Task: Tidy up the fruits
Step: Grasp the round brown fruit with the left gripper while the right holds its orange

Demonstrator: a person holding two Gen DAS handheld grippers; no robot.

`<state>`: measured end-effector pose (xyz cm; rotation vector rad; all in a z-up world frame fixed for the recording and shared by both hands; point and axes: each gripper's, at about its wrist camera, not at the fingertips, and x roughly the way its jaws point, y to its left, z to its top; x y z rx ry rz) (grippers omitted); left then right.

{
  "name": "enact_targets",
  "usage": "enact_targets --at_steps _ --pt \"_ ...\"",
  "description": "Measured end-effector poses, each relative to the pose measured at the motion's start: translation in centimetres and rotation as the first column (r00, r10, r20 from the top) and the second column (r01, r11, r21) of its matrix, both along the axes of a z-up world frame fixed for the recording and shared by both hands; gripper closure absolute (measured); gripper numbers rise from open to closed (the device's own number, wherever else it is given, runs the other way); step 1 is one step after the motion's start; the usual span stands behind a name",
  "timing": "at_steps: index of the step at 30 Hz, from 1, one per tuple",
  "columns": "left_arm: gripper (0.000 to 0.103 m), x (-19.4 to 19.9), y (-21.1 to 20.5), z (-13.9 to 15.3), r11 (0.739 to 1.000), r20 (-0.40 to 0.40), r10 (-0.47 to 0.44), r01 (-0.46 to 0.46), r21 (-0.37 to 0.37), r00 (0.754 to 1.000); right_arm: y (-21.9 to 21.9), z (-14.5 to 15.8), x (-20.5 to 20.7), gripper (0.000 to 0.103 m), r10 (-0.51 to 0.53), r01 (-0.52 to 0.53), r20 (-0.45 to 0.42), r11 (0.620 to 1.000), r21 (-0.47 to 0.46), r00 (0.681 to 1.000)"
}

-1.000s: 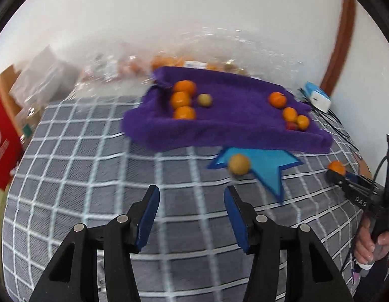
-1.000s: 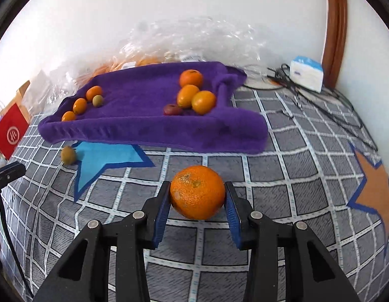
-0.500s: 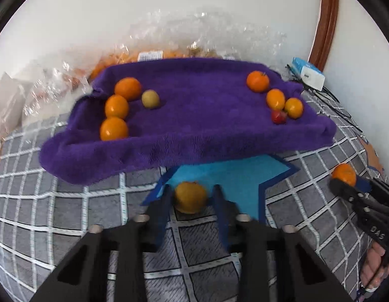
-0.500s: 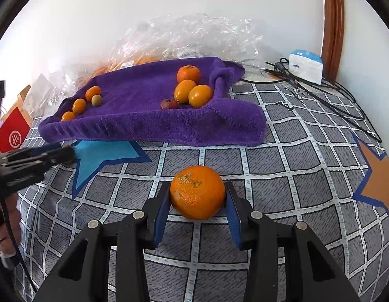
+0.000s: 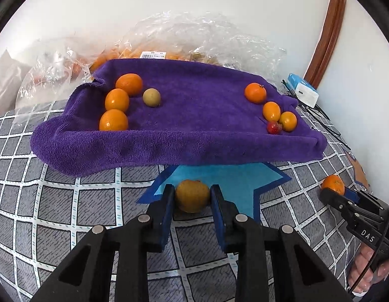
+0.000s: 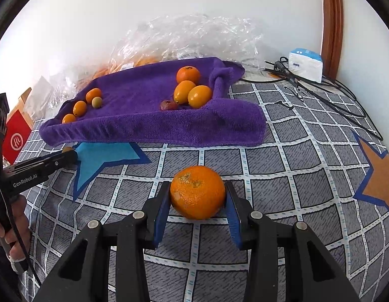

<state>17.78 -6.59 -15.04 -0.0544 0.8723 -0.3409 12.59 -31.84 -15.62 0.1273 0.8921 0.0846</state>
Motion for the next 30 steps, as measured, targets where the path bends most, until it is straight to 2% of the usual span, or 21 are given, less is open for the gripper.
enact_targets --at_steps 13,23,30 --pt "0.075 -0.8 0.4 1.1 0.999 0.076 0.019 -0.015 -0.042 0.997 -0.2 0.1 -0.1 0.062 -0.010 0.010 0.004 1.000 0.023 1.000" --pt "0.075 -2.4 0.4 2.6 0.998 0.203 0.030 -0.020 -0.054 0.979 -0.3 0.3 -0.3 0.062 -0.024 0.024 0.014 0.999 0.029 1.000" --pt "0.075 -2.6 0.7 2.9 0.997 0.215 0.035 -0.019 -0.075 0.976 -0.9 0.2 -0.1 0.062 -0.037 0.037 0.001 0.998 0.060 0.999"
